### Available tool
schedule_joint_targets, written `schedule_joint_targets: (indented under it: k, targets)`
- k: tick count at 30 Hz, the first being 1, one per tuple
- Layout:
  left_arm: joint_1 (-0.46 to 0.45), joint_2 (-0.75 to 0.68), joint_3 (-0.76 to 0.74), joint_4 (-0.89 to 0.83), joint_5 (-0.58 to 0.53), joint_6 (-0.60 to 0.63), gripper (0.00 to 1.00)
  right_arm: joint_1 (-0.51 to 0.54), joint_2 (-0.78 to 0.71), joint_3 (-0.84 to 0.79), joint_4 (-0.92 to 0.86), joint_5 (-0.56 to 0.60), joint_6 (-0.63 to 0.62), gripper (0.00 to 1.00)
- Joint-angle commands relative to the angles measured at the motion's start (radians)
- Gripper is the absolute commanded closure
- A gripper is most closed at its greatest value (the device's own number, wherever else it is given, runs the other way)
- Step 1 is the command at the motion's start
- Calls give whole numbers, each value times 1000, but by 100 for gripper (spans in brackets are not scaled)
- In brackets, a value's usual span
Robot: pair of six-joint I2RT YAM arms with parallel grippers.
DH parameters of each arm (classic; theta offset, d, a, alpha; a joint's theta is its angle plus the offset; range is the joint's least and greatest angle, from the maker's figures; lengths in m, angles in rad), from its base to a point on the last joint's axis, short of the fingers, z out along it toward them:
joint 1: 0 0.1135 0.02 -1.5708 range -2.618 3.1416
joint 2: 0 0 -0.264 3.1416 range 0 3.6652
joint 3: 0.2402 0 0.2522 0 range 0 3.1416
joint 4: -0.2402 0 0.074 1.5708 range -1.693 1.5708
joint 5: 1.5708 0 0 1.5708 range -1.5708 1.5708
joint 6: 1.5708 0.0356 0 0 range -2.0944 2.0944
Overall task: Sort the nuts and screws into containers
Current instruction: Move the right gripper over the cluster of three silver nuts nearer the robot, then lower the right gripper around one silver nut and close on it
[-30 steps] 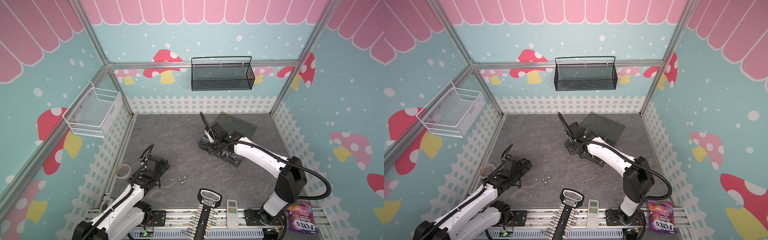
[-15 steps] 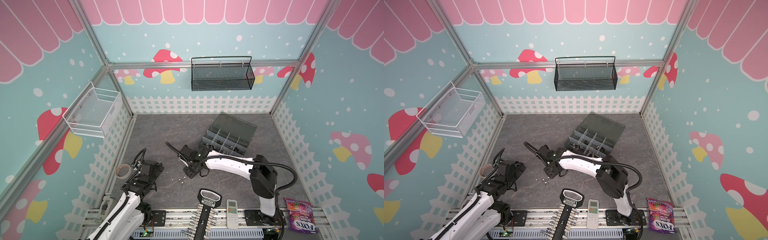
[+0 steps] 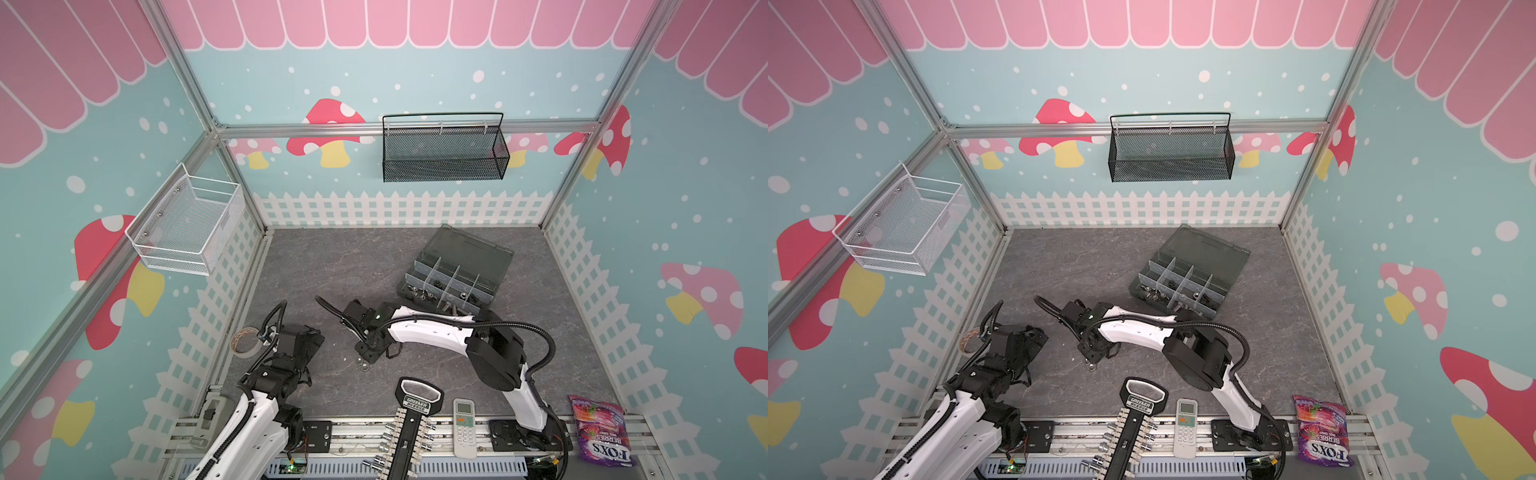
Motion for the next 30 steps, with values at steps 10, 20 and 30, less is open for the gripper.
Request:
schedule_joint_targets:
  k: [10, 20, 30]
  targets:
    - [9, 2, -19, -11, 5, -35, 0, 4, 59, 44, -19, -18, -21, 51]
    - [12, 4, -20, -4, 11, -38, 0, 4, 74, 26, -30, -16, -23, 51]
    - [15, 17, -16, 6, 20, -35, 0, 3, 82, 7, -61, -8, -18, 55]
